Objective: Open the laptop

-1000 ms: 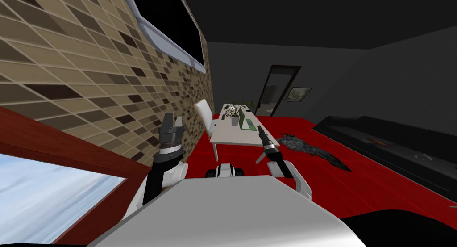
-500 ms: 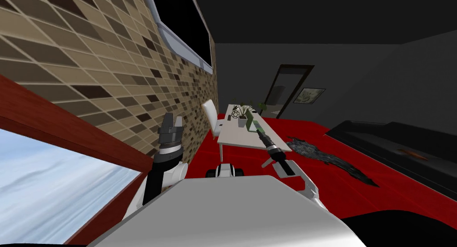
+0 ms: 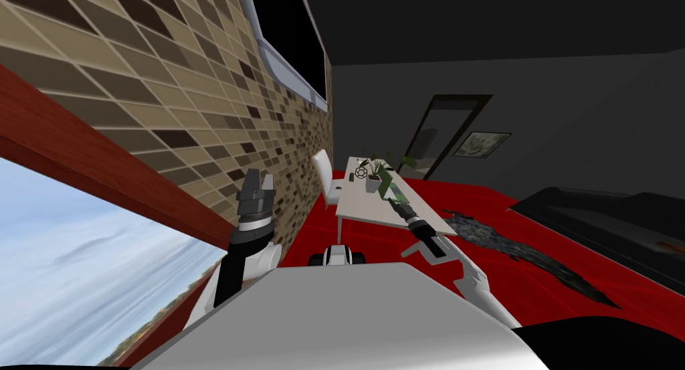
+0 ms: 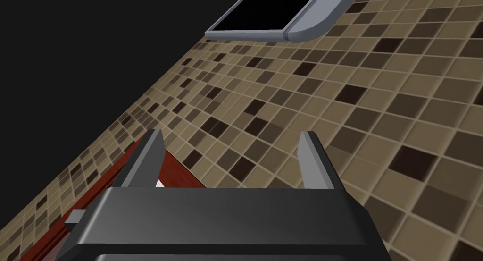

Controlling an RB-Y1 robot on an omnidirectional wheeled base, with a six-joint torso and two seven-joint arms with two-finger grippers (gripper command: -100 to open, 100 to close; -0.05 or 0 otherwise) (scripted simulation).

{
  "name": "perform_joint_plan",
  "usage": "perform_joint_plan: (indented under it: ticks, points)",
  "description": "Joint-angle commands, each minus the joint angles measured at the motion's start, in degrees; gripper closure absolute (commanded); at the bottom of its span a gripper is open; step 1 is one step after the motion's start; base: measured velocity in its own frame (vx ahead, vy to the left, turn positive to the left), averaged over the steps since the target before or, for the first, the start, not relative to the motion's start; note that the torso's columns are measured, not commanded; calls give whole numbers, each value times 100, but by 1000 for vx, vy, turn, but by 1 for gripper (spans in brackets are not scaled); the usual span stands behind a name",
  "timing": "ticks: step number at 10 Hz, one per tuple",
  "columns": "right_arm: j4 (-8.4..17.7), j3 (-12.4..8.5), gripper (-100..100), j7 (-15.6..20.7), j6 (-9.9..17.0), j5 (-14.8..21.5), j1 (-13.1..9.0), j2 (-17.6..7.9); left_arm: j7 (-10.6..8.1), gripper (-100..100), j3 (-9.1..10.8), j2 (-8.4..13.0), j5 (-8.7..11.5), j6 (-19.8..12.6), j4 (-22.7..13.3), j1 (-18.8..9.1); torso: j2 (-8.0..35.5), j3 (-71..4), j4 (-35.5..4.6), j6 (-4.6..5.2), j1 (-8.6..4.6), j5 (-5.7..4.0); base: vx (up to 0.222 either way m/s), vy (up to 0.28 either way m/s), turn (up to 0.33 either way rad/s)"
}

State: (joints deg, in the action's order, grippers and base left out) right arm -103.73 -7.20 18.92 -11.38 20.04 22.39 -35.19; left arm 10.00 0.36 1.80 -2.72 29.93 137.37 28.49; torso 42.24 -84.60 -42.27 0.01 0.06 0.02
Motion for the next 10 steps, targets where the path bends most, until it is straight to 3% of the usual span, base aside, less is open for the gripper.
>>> perform_joint_plan:
  ticks: [1,4,5,6,7,10]
  points:
    - [401,-75,-100,264,71,290,-51,-285,0,0,1,0,0,0,0,0,5,3,-1,2,-17,-5,27,90,80]
    - [746,-167,-100,528,205,620,-123,-696,0,0,1,1,0,0,0,0,7,4,-2,3,-15,-4,31,85,89]
    - [834,-167,-100,528,205,620,-123,-696,0,0,1,1,0,0,0,0,4,3,-1,-2,-6,-3,26,66,43]
    - [1045,-212,-100,658,271,782,-159,-903,0,0,1,1,0,0,0,0,5,3,-1,0,-11,-3,32,70,83]
    - [1051,-212,-100,658,271,782,-159,-903,0,0,1,1,0,0,0,0,4,2,-1,-1,-6,-2,27,59,39]
    - [1607,-342,-100,1030,462,1246,-264,-1494,0,0,0,0,0,0,0,0,4,2,-1,-3,11,2,41,110,110]
